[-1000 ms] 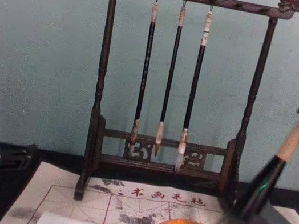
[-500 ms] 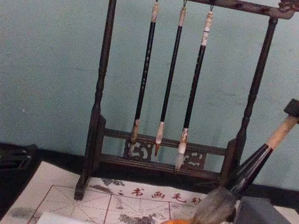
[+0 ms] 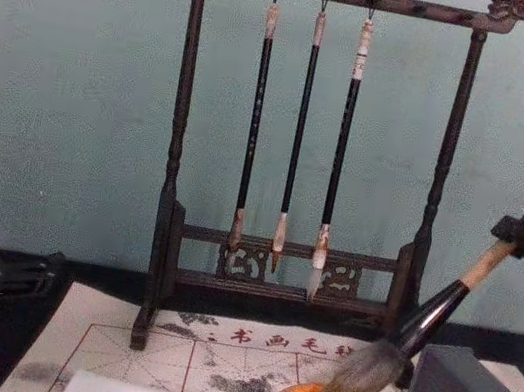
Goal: Pick up the brush from the inkstone, write on the paper, then place the brush back to its original position.
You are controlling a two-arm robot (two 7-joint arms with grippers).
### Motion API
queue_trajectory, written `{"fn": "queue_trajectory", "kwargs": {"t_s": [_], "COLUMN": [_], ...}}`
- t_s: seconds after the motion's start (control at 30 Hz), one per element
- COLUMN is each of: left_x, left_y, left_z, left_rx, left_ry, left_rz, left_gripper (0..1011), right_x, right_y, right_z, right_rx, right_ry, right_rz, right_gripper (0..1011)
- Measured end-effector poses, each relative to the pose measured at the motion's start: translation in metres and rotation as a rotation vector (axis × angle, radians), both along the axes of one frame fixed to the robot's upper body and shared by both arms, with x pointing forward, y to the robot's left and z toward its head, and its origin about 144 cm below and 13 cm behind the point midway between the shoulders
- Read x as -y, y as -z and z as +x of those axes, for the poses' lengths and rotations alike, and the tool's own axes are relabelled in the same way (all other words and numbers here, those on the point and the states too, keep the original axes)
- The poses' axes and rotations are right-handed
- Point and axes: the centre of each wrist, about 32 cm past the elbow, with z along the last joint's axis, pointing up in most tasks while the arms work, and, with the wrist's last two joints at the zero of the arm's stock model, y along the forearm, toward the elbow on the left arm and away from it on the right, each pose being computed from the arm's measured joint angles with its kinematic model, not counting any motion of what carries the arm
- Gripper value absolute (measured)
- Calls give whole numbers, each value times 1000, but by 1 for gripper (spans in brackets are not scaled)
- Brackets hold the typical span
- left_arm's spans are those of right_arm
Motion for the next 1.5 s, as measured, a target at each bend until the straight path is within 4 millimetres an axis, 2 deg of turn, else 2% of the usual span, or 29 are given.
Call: {"fn": "queue_trajectory", "kwargs": {"t_s": [0.57, 1.5], "left_x": [0, 0], "left_y": [0, 0], "left_z": [0, 0], "left_rx": [0, 0], "left_ry": [0, 0], "left_rz": [0, 0], "left_gripper": [1001, 1001], "right_x": [-12, -17], "right_y": [5, 14], "right_z": [6, -3], "right_rx": [-103, -183], "right_ry": [74, 137], "right_rz": [69, 154], "right_gripper": [198, 198]}}
